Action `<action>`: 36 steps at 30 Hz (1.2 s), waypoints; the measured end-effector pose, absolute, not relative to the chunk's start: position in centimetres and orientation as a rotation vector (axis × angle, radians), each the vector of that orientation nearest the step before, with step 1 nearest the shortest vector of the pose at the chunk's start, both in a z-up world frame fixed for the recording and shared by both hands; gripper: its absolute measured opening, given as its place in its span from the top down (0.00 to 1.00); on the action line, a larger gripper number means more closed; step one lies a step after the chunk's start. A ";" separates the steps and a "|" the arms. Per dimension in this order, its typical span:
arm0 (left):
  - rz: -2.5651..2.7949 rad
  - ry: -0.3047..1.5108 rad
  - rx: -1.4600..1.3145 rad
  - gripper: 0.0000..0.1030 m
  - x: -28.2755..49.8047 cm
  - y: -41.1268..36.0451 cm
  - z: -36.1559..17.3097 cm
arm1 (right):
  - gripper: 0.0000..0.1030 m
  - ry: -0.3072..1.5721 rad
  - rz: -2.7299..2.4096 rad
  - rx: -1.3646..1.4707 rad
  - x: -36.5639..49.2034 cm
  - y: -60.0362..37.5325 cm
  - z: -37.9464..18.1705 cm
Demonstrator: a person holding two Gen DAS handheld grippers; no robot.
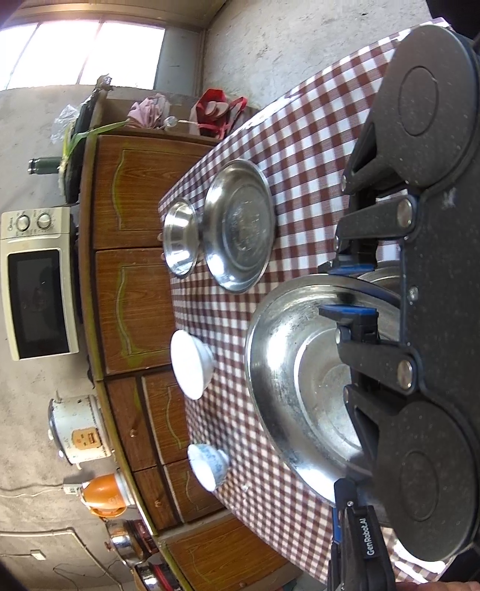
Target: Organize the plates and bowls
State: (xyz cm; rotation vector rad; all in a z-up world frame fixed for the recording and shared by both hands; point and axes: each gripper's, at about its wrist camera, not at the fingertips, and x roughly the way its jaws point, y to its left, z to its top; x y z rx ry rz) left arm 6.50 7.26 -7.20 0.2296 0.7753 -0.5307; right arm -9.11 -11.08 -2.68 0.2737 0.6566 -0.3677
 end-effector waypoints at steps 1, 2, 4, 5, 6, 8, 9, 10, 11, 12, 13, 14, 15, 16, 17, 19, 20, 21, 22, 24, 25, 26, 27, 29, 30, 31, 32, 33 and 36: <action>-0.533 0.779 0.233 0.79 6.5 7.2 -7.3 | 0.79 0.664 -0.370 0.276 -9.2 -11.2 -3.0; -0.536 0.785 0.236 0.79 6.5 7.2 -7.4 | 0.79 0.670 -0.372 0.275 -9.2 -11.2 -3.2; -0.535 0.791 0.244 0.79 6.6 7.1 -7.7 | 0.79 0.682 -0.375 0.277 -9.3 -11.2 -3.7; -0.535 0.794 0.247 0.79 6.6 7.1 -7.7 | 0.79 0.687 -0.375 0.281 -9.4 -11.3 -3.9; -0.534 0.798 0.250 0.79 6.7 7.1 -7.8 | 0.79 0.692 -0.376 0.282 -9.4 -11.3 -4.2; -0.532 0.803 0.257 0.79 6.7 7.1 -8.1 | 0.79 0.702 -0.377 0.283 -9.4 -11.3 -4.6; -0.532 0.807 0.260 0.79 6.7 7.1 -8.3 | 0.79 0.706 -0.377 0.284 -9.4 -11.3 -4.7; -0.532 0.810 0.262 0.79 6.7 7.1 -8.4 | 0.79 0.708 -0.377 0.286 -9.4 -11.3 -4.9; -0.532 0.811 0.264 0.79 6.7 7.0 -8.6 | 0.79 0.711 -0.378 0.284 -9.4 -11.2 -5.0; -0.531 0.814 0.267 0.79 6.7 7.0 -8.8 | 0.79 0.713 -0.378 0.283 -9.3 -11.2 -5.1; -0.530 0.816 0.269 0.79 6.6 7.0 -8.9 | 0.79 0.716 -0.378 0.284 -9.3 -11.2 -5.2; -0.529 0.818 0.270 0.79 6.7 7.0 -9.0 | 0.79 0.718 -0.379 0.285 -9.3 -11.2 -5.4; -0.528 0.819 0.273 0.79 6.7 7.0 -9.1 | 0.79 0.721 -0.379 0.286 -9.3 -11.2 -5.5; -0.527 0.822 0.274 0.79 6.7 6.9 -9.2 | 0.79 0.723 -0.379 0.287 -9.3 -11.2 -5.6; -0.526 0.823 0.275 0.79 6.7 6.9 -9.4 | 0.79 0.726 -0.378 0.287 -9.3 -11.2 -5.7; -0.524 0.827 0.279 0.79 6.7 6.9 -9.6 | 0.79 0.731 -0.378 0.289 -9.2 -11.3 -6.0; -0.524 0.827 0.282 0.79 6.8 6.8 -9.7 | 0.79 0.732 -0.379 0.289 -9.2 -11.3 -6.1; -0.523 0.828 0.284 0.79 6.8 6.8 -9.8 | 0.79 0.734 -0.379 0.289 -9.2 -11.3 -6.2; -0.523 0.829 0.286 0.79 6.7 6.7 -9.9 | 0.79 0.736 -0.380 0.290 -9.2 -11.3 -6.3; -0.523 0.831 0.289 0.79 6.7 6.6 -10.1 | 0.79 0.740 -0.382 0.292 -9.2 -11.4 -6.5; -0.524 0.833 0.290 0.79 6.8 6.6 -10.2 | 0.79 0.741 -0.383 0.292 -9.1 -11.4 -6.5; -0.524 0.834 0.291 0.79 6.8 6.6 -10.3 | 0.79 0.742 -0.383 0.290 -9.1 -11.4 -6.6; -0.524 0.836 0.292 0.79 6.8 6.6 -10.5 | 0.79 0.744 -0.384 0.290 -9.1 -11.5 -6.7; -0.524 0.839 0.294 0.79 6.9 6.5 -10.6 | 0.79 0.748 -0.385 0.291 -9.0 -11.5 -6.9; -0.523 0.839 0.296 0.79 6.9 6.5 -10.7 | 0.79 0.749 -0.386 0.291 -9.0 -11.5 -6.9; -0.523 0.840 0.298 0.78 6.9 6.5 -10.8 | 0.79 0.751 -0.386 0.291 -8.9 -11.5 -7.1; -0.522 0.840 0.300 0.78 6.9 6.4 -10.9 | 0.79 0.752 -0.387 0.292 -8.9 -11.6 -7.1; -0.521 0.839 0.302 0.78 6.9 6.4 -10.9 | 0.78 0.755 -0.386 0.291 -8.8 -11.6 -7.2; -0.520 0.833 0.313 0.78 6.9 6.3 -11.0 | 0.78 0.761 -0.386 0.291 -8.7 -11.6 -7.4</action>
